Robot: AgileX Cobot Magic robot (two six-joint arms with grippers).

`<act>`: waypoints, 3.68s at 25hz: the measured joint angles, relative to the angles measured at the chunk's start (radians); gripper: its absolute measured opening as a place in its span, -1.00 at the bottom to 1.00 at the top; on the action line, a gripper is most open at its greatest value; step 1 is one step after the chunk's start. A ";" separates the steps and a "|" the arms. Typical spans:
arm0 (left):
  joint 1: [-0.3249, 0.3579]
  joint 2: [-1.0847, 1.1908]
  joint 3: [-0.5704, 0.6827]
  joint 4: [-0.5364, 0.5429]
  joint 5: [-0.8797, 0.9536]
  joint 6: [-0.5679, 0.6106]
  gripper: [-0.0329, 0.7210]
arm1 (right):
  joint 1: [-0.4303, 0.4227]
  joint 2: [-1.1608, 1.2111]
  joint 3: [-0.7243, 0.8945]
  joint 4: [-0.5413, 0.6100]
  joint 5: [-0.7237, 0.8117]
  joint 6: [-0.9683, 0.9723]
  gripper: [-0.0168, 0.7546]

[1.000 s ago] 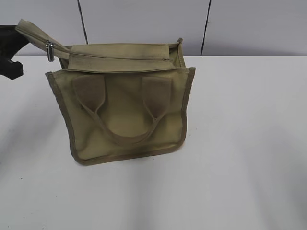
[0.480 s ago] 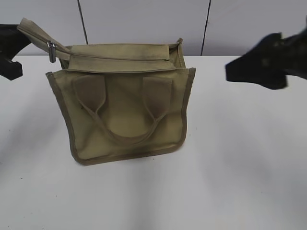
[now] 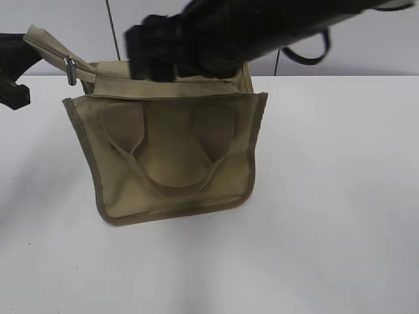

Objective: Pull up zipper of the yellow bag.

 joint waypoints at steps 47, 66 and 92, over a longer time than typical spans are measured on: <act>-0.002 -0.003 0.000 0.039 0.076 -0.131 -0.90 | 0.068 0.311 -0.410 0.001 0.140 -0.056 -0.99; -0.005 -0.034 0.000 -0.006 0.076 -0.159 -0.90 | 0.038 0.310 -0.412 0.048 0.203 -0.091 -0.30; -0.005 -0.059 0.000 0.088 0.001 -0.280 -0.90 | 0.069 0.388 -0.412 0.069 0.021 -0.093 -1.00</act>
